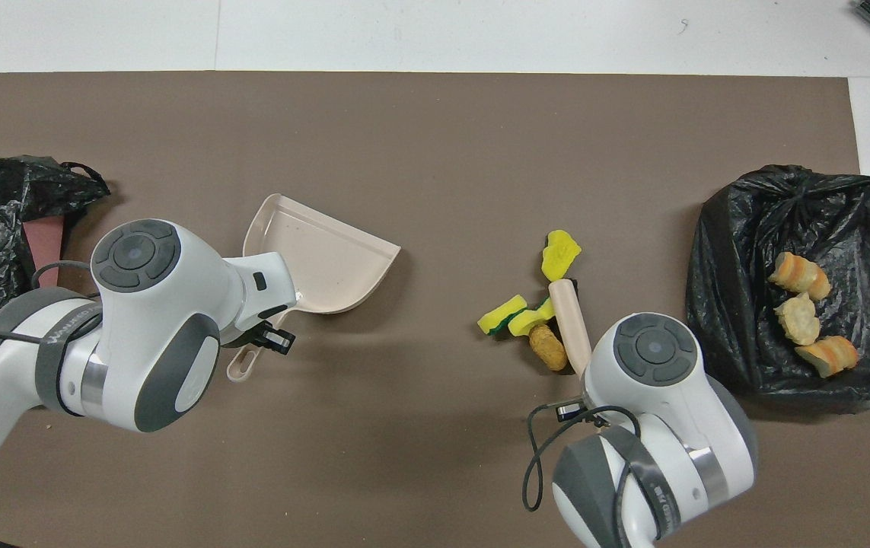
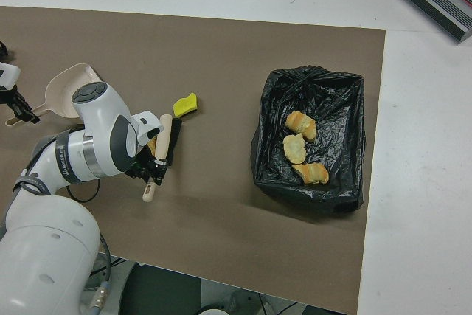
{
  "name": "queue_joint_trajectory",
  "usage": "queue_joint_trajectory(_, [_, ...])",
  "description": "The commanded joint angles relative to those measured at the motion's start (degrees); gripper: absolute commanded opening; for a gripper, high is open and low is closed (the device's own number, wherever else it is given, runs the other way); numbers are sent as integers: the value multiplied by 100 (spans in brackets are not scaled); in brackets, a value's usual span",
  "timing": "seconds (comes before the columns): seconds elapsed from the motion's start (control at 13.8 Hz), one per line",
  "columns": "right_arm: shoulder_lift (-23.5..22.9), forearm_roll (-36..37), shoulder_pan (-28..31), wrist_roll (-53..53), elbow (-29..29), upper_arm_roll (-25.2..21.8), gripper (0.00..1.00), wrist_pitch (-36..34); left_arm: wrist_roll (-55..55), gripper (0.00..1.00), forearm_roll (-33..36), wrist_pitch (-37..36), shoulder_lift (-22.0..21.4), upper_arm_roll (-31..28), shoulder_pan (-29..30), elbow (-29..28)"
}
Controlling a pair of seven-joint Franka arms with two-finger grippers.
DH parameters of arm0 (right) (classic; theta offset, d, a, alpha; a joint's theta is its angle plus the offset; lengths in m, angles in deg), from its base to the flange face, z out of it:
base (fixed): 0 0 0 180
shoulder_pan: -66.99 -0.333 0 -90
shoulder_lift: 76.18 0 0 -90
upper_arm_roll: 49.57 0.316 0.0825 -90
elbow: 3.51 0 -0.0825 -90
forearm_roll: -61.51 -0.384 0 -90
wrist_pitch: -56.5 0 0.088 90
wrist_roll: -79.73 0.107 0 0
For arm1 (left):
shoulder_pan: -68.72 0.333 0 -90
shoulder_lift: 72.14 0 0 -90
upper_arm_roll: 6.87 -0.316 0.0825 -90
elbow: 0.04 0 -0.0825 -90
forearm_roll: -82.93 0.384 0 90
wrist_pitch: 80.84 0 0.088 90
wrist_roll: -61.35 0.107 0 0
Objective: Sweep and dump trash in bin
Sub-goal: 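Sweep the yellow sponge chunks into the dustpan with the right gripper's brush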
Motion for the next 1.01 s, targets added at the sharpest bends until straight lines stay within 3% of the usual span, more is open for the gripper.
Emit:
queue_joint_trajectory(0.0, [-188, -180, -123, 450, -369, 15, 0, -69, 710, 0, -1, 100, 175, -44, -232, 135])
queue_joint_trajectory(0.14, [-74, -189, -142, 926, -476, 7, 0, -78, 1673, 0, 121, 214, 193, -44, -241, 171])
queue_joint_trajectory(0.51, [295, 231, 245, 901, -529, -46, 0, -543, 3145, 0, 711, 434, 193, -26, -381, 171])
queue_joint_trajectory(0.8, [489, 374, 246, 857, -20, -11, 0, -377, 2964, 0, 966, 469, 105, -26, -609, 57])
queue_joint_trajectory(0.94, [271, 278, 79, 892, 8, 7, 0, -227, 2524, 0, 984, 469, 88, -26, -768, -31])
